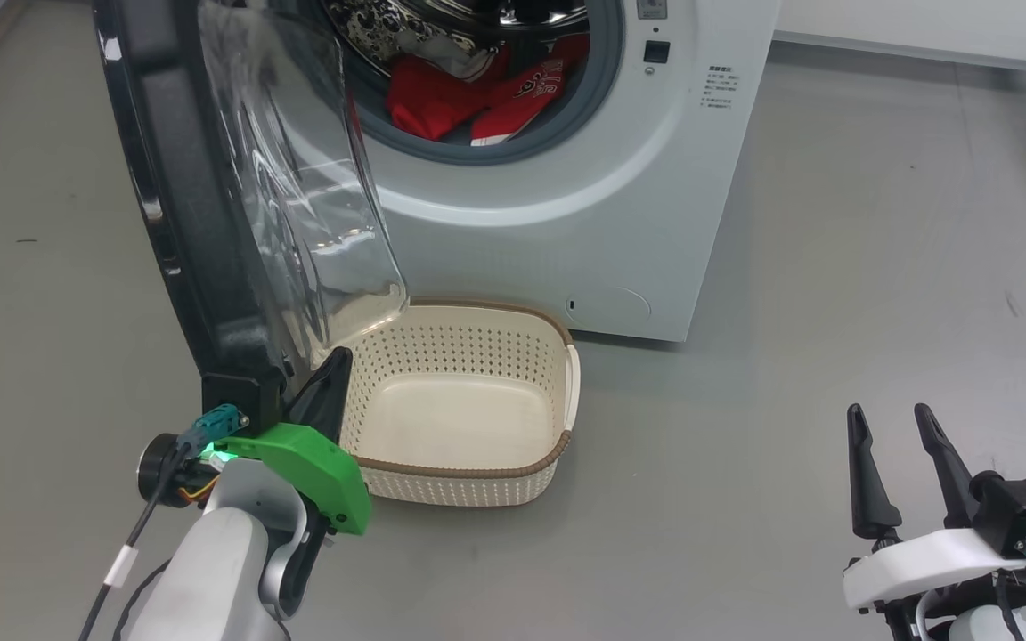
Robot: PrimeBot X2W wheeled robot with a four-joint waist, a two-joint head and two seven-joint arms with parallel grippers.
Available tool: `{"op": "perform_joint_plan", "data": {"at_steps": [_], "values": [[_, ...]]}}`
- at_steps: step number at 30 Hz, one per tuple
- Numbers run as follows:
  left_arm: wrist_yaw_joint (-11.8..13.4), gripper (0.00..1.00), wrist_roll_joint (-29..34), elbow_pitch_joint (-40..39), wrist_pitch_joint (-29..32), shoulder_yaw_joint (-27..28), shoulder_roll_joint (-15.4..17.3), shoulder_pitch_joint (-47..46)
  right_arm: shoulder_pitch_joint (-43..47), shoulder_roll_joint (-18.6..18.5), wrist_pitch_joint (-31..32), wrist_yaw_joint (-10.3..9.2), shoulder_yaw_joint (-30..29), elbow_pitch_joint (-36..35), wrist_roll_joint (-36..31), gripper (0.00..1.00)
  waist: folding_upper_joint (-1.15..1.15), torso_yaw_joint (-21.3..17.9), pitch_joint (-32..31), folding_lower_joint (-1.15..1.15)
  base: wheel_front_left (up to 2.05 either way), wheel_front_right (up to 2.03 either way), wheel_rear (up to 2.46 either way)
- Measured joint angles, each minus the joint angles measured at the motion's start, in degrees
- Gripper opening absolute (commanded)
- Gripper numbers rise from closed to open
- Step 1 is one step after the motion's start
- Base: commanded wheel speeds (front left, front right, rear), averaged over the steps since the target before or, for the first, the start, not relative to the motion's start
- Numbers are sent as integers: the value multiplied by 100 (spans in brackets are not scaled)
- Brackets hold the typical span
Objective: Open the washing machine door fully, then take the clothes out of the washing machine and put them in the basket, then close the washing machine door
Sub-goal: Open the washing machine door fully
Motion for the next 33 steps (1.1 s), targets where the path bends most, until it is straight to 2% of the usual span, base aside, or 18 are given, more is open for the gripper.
{"op": "perform_joint_plan", "data": {"at_steps": [10,29,33], "values": [[71,0,-158,40,-98,243,62,2,8,10,0,31,29,-2,-52,100,0,363,-2,0,0,0,0],[204,0,-458,31,-347,910,322,0,-9,-67,1,81,114,-15,-163,100,0,659,458,0,0,0,0],[301,0,-623,34,-457,1155,411,-7,-104,-103,11,125,181,-37,-234,100,0,725,612,0,0,0,0]]}}
